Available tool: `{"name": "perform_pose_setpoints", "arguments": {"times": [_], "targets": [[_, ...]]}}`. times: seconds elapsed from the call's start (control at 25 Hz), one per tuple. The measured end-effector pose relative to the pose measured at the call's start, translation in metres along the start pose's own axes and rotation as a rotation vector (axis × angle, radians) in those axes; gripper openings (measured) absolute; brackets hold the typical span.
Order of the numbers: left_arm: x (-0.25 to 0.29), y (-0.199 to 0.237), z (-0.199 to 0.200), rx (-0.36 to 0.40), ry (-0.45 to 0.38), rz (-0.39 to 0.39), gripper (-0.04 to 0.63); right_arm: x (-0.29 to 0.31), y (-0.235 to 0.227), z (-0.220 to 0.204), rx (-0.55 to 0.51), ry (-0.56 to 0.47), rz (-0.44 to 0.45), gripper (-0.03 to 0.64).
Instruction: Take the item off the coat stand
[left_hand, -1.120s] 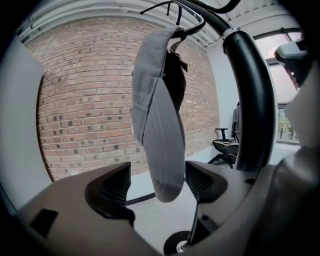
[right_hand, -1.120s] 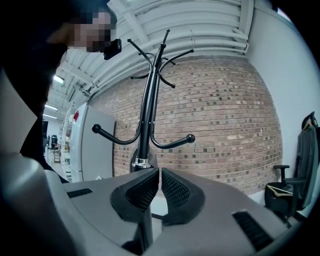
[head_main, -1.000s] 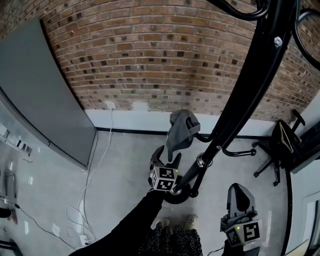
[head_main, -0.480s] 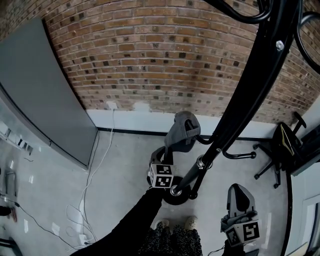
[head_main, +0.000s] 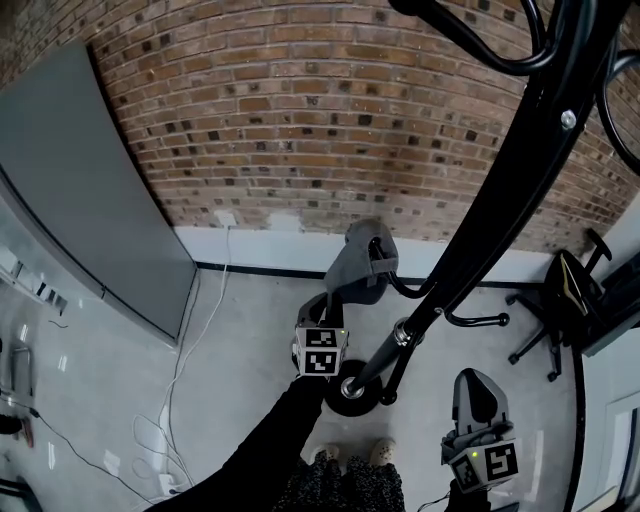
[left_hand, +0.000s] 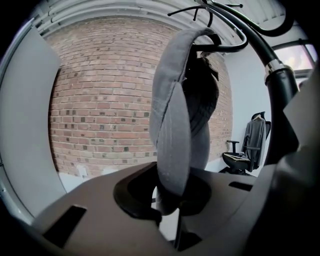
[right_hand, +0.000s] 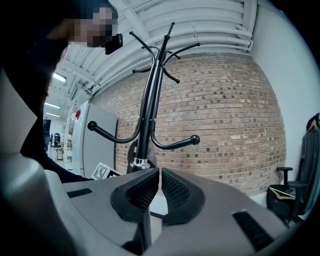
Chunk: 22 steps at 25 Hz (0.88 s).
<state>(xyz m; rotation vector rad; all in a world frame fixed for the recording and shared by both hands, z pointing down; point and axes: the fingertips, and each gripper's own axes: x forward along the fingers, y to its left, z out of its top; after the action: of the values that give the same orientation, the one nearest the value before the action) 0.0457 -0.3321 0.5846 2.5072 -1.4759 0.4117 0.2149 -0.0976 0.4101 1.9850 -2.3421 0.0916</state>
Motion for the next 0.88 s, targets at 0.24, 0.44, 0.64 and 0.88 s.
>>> {"name": "perform_pose_setpoints", "arguments": {"times": [0.24, 0.44, 0.64, 0.88], "targets": [[0.000, -0.002, 0.017, 0.008, -0.034, -0.003, 0.043, -0.005, -0.007, 0.002, -0.002, -0.025, -0.015, 0.011], [0.004, 0.001, 0.026, 0.001, -0.047, -0.015, 0.043, -0.005, -0.007, 0.000, 0.001, -0.002, -0.026, 0.011], [0.006, 0.007, 0.041, 0.010, -0.061, -0.022, 0.043, 0.001, -0.004, 0.004, -0.001, -0.015, -0.030, 0.011], [0.009, -0.001, 0.059, 0.054, -0.064, -0.032, 0.043, -0.001, -0.004, 0.008, -0.006, -0.026, -0.029, 0.011]]}}
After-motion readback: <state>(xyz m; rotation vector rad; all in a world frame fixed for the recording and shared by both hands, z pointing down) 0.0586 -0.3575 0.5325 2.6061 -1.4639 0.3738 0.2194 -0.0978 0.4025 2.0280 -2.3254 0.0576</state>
